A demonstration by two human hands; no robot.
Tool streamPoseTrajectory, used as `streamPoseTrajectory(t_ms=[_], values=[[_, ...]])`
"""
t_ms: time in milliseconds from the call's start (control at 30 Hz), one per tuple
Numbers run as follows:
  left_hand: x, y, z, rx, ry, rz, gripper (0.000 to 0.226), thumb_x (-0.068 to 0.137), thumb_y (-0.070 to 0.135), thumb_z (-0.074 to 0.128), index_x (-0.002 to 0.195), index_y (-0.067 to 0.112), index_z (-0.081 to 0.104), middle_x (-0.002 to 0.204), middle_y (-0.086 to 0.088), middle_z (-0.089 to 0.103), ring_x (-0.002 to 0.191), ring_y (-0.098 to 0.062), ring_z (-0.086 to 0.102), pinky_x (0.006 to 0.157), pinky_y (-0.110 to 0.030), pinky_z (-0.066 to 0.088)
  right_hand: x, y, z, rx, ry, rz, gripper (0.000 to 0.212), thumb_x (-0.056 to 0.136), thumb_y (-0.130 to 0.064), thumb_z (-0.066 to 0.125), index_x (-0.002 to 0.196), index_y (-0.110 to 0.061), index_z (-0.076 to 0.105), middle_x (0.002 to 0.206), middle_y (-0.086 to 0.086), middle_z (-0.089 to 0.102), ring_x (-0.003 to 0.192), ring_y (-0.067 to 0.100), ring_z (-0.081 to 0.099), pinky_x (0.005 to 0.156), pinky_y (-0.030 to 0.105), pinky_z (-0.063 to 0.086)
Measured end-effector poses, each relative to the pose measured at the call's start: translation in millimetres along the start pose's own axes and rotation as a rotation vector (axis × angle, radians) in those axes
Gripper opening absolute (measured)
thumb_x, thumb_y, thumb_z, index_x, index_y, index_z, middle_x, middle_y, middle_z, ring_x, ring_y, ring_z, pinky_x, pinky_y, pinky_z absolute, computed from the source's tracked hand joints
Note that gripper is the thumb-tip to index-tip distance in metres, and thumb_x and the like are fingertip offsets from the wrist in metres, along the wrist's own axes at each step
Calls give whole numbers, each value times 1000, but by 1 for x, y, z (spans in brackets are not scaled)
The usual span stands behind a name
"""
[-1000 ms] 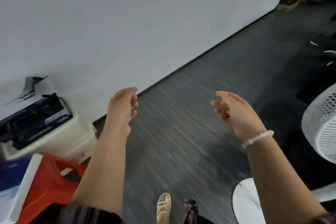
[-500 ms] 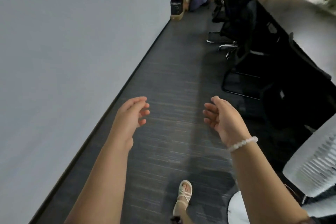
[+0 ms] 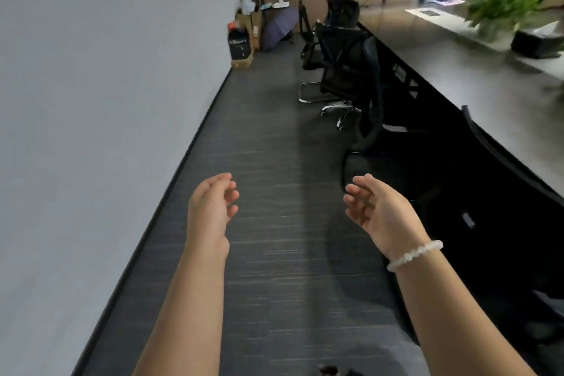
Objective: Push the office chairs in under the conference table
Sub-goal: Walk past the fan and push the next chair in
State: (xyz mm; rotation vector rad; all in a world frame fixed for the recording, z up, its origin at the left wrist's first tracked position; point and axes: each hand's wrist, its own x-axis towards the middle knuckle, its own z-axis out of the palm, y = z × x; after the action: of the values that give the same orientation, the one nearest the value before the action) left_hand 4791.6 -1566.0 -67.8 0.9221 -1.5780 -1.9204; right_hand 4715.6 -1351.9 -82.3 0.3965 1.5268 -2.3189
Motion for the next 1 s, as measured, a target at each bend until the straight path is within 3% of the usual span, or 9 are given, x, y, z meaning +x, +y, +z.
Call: streamPoseTrajectory(t_ms=[233, 433, 567, 700, 767, 867, 1000], values=[[72, -19, 183, 93, -415, -41, 16, 90, 16, 52, 88, 25, 65, 87, 8, 64, 76, -7, 61, 67, -23, 46, 74, -63, -83, -37, 306, -189, 14, 97, -20, 52, 104, -16, 62, 81, -1, 66, 71, 11, 63, 68, 26, 50], [121, -23, 340, 237, -806, 0, 17, 92, 17, 51, 93, 24, 66, 94, 5, 65, 85, -9, 62, 74, -25, 48, 141, -105, -127, -248, 655, -308, 20, 94, -25, 55, 114, -21, 59, 105, -3, 64, 97, 14, 60, 89, 34, 50], [134, -25, 420, 324, -1027, 104, 17, 92, 19, 51, 95, 27, 65, 102, 8, 65, 99, -8, 59, 82, -26, 44, 166, -115, -147, -390, 880, -320, 30, 93, -31, 57, 122, -23, 52, 114, -7, 58, 103, 13, 55, 82, 29, 46], [125, -45, 487, 466, -1318, 226, 21, 92, 23, 54, 110, 30, 62, 112, 15, 60, 112, -5, 53, 85, -20, 39, 176, -119, -177, -684, 1169, -222, 47, 88, -38, 61, 131, -21, 51, 129, 2, 55, 130, 25, 39, 106, 41, 35], [114, -58, 515, 594, -1462, 389, 28, 90, 31, 58, 117, 33, 59, 125, 12, 54, 121, -9, 47, 98, -30, 40, 179, -123, -192, -831, 1246, -41, 55, 86, -50, 58, 134, -25, 48, 133, 0, 53, 134, 25, 35, 110, 48, 27], [93, -75, 554, 839, -1588, 808, 45, 86, 44, 59, 129, 32, 52, 140, 8, 45, 137, -14, 31, 114, -46, 22, 190, -126, -215, -935, 1228, 179, 63, 82, -66, 51, 135, -31, 46, 137, -5, 49, 138, 21, 29, 112, 63, 5], [70, -108, 594, 1166, -1744, 1078, 68, 79, 66, 53, 139, 40, 36, 156, 11, 20, 147, -12, -5, 113, -54, -9, 206, -124, -241, -949, 1143, 262, 72, 76, -79, 42, 133, -35, 47, 141, -8, 47, 140, 17, 28, 110, 68, -7]])
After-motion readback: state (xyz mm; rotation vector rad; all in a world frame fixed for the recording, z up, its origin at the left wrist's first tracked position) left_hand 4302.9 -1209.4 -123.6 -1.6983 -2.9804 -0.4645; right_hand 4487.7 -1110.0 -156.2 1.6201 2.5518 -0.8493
